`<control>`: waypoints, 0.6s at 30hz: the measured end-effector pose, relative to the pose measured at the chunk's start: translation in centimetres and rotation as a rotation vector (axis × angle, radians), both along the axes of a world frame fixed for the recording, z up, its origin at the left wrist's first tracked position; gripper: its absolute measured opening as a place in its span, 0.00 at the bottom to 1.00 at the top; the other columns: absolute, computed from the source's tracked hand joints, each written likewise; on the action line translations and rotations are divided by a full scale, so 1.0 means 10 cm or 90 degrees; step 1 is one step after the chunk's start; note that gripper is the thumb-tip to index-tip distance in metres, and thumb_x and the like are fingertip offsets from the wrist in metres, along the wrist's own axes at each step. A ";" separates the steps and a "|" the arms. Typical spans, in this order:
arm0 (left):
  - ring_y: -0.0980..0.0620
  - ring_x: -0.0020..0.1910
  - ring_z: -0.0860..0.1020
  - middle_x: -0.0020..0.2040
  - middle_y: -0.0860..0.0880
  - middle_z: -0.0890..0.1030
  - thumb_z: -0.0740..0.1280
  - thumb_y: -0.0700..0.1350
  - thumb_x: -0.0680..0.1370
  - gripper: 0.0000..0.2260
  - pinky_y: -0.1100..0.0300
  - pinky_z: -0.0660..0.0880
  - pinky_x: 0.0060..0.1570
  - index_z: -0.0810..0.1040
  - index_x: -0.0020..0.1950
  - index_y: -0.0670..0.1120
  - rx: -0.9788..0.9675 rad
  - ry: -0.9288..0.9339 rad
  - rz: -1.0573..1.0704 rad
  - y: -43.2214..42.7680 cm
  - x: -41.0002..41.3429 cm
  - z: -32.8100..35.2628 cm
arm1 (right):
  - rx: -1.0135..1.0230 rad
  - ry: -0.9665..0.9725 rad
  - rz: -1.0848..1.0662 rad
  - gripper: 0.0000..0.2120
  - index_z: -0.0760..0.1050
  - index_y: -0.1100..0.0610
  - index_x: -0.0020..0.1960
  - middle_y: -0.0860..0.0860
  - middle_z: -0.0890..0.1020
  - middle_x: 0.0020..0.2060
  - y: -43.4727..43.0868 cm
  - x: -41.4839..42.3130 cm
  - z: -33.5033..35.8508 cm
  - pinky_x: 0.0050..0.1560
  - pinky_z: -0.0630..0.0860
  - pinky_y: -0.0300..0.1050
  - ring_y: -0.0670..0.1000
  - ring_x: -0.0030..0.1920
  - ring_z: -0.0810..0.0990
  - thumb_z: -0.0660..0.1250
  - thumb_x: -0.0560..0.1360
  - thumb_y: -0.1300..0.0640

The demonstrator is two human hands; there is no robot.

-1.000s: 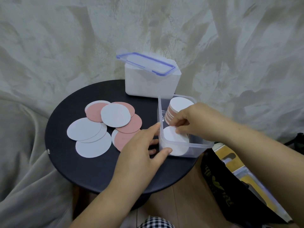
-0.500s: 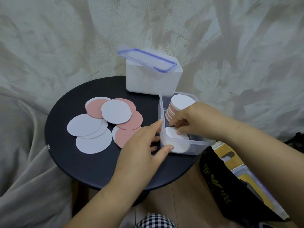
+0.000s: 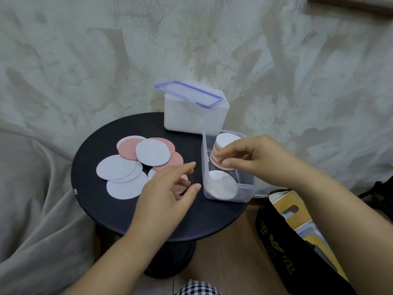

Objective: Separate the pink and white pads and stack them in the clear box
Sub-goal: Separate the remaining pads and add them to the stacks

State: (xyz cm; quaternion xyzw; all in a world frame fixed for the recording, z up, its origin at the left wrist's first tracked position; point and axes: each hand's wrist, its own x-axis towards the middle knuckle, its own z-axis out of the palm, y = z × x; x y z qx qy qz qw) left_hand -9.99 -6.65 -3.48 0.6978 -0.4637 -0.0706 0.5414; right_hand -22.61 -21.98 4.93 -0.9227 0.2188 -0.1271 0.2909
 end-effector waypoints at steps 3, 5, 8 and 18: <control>0.62 0.50 0.74 0.49 0.64 0.78 0.66 0.49 0.72 0.10 0.70 0.70 0.48 0.80 0.53 0.54 0.008 -0.116 0.076 0.13 0.26 0.07 | 0.059 -0.050 0.023 0.09 0.80 0.43 0.45 0.39 0.84 0.38 0.16 0.06 0.07 0.48 0.76 0.32 0.40 0.41 0.81 0.70 0.72 0.58; 0.56 0.52 0.75 0.51 0.57 0.81 0.64 0.49 0.70 0.13 0.64 0.67 0.53 0.81 0.52 0.50 0.049 -0.191 0.130 0.19 0.50 0.10 | 0.070 -0.053 0.041 0.08 0.80 0.44 0.47 0.37 0.83 0.37 0.29 0.18 0.08 0.47 0.76 0.31 0.36 0.41 0.80 0.69 0.73 0.57; 0.46 0.63 0.71 0.61 0.48 0.78 0.65 0.49 0.74 0.15 0.59 0.62 0.62 0.79 0.58 0.46 0.196 -0.251 0.153 0.29 0.80 0.09 | 0.035 -0.062 0.071 0.09 0.80 0.48 0.54 0.39 0.81 0.45 0.50 0.41 0.01 0.46 0.72 0.29 0.36 0.44 0.78 0.69 0.74 0.55; 0.54 0.71 0.63 0.70 0.53 0.69 0.65 0.49 0.77 0.17 0.60 0.60 0.66 0.74 0.65 0.51 0.302 -0.235 0.091 0.65 0.87 -0.12 | -0.182 0.179 0.079 0.30 0.53 0.50 0.75 0.50 0.49 0.76 0.94 0.80 -0.68 0.72 0.50 0.46 0.50 0.75 0.46 0.58 0.77 0.43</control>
